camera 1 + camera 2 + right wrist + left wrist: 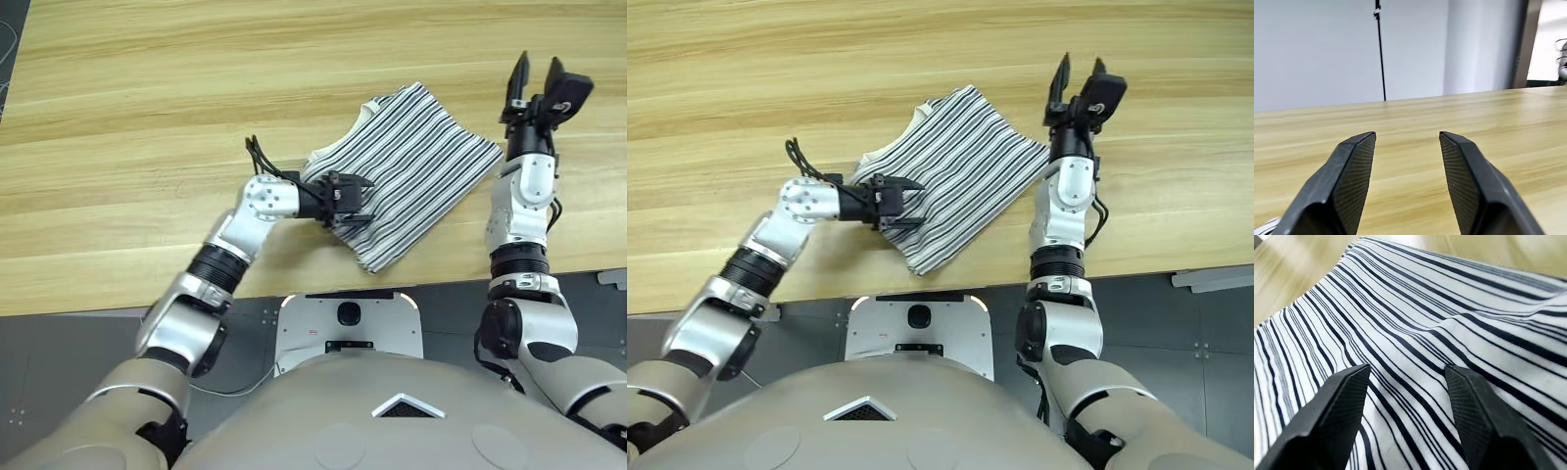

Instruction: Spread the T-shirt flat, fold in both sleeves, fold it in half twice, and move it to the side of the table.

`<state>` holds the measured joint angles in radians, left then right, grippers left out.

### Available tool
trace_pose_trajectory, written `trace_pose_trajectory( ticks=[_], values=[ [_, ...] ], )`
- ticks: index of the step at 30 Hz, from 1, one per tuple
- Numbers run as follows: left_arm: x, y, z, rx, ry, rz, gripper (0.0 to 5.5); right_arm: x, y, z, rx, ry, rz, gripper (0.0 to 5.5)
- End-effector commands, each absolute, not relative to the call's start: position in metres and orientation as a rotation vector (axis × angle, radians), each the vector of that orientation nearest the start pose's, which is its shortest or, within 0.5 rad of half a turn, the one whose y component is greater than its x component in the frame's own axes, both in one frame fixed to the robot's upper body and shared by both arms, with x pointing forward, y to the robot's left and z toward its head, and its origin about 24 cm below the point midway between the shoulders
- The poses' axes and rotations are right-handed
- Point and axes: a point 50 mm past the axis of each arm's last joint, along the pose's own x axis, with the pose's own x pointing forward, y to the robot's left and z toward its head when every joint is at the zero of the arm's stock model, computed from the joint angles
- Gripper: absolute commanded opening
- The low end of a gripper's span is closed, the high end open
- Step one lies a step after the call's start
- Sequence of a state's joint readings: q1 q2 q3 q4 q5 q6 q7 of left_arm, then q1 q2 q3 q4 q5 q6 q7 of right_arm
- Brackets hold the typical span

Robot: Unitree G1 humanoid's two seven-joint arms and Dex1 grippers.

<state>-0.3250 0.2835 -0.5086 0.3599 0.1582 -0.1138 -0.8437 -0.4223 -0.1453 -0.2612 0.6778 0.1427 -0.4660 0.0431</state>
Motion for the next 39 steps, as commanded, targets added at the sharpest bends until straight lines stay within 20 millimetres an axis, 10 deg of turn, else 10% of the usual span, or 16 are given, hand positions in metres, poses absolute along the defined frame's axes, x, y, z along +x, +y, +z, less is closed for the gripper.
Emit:
trace_pose_trajectory(
  ticks=[1, 19, 29, 33, 39],
  values=[
    [0.232, 0.037, -0.013, 0.499, 0.373, -1.289, 2.82, 0.322, -0.246, 0.087, 0.065, -0.371, -0.306, 2.41],
    [0.265, -0.030, 0.028, 0.224, 0.184, -1.063, 2.82, 0.316, -0.261, 0.105, 0.012, -0.461, -0.330, 2.41],
    [0.241, 0.009, 0.144, 0.221, -0.202, -1.075, 2.82, 0.296, -0.254, 0.110, -0.497, -0.413, -0.047, 2.41],
    [0.287, 0.066, 0.187, 0.566, -0.430, -0.929, 2.82, 0.273, -0.257, 0.111, -0.940, -0.325, 0.228, 2.41],
    [0.353, 0.169, 0.185, 1.151, -0.401, -0.855, 3.93, 0.235, -0.273, 0.120, -1.431, -0.224, 0.648, 3.43]
  ],
)
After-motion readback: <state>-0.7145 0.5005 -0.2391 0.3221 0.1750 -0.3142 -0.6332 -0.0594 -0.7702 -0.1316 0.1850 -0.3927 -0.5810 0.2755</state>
